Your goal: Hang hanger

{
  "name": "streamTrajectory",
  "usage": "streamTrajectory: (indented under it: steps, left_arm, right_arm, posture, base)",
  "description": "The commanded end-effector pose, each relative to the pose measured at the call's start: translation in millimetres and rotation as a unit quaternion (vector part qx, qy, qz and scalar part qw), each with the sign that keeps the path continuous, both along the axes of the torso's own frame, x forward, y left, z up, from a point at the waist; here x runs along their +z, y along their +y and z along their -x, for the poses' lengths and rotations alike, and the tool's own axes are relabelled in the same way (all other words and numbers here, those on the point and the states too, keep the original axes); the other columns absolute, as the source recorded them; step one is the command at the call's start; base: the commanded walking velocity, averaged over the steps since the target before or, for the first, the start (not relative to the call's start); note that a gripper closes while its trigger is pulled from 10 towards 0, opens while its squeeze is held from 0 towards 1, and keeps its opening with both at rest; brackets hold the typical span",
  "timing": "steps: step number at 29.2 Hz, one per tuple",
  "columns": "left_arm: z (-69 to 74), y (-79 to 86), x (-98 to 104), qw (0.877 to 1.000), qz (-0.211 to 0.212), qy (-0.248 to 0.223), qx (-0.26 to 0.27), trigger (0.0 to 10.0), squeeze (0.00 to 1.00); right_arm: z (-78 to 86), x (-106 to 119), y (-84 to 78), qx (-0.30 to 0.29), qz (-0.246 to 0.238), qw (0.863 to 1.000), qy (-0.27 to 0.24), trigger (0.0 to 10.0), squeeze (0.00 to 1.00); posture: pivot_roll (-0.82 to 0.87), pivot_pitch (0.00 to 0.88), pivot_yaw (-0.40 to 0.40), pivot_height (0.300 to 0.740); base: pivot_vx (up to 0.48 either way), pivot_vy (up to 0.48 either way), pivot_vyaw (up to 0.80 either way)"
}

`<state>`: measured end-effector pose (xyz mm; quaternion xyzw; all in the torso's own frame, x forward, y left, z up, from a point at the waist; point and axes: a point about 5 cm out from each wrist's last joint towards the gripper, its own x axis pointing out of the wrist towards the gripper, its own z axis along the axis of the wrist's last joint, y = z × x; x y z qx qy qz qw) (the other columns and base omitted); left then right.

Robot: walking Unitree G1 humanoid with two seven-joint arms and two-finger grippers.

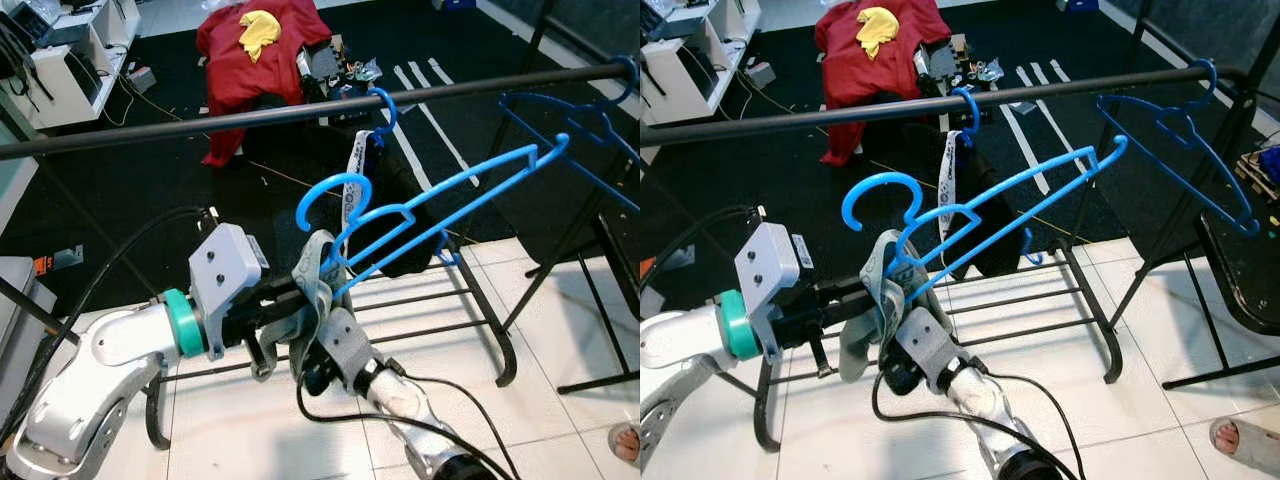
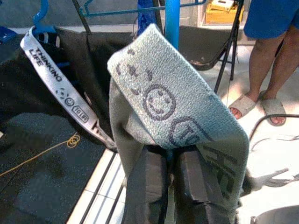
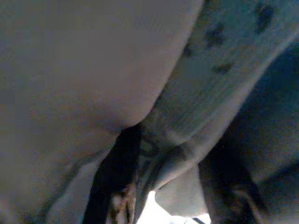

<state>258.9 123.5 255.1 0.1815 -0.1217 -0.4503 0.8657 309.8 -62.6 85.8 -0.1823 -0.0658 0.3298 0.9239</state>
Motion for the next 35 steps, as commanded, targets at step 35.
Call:
streamTrajectory:
  steps: [35]
  left_arm:
    - [-8.4, 35.0, -52, 0.988, -0.124, 0.078, -0.040, 10.0, 0.00]
  right_arm:
    - [98.5, -17, -132.6, -0.135, -0.005, 0.987, 0.093, 0.0, 0.00]
  posture:
    - [-0.25, 0.241, 0.189, 0.740]
  base:
    - [0.000, 0.000, 0.00]
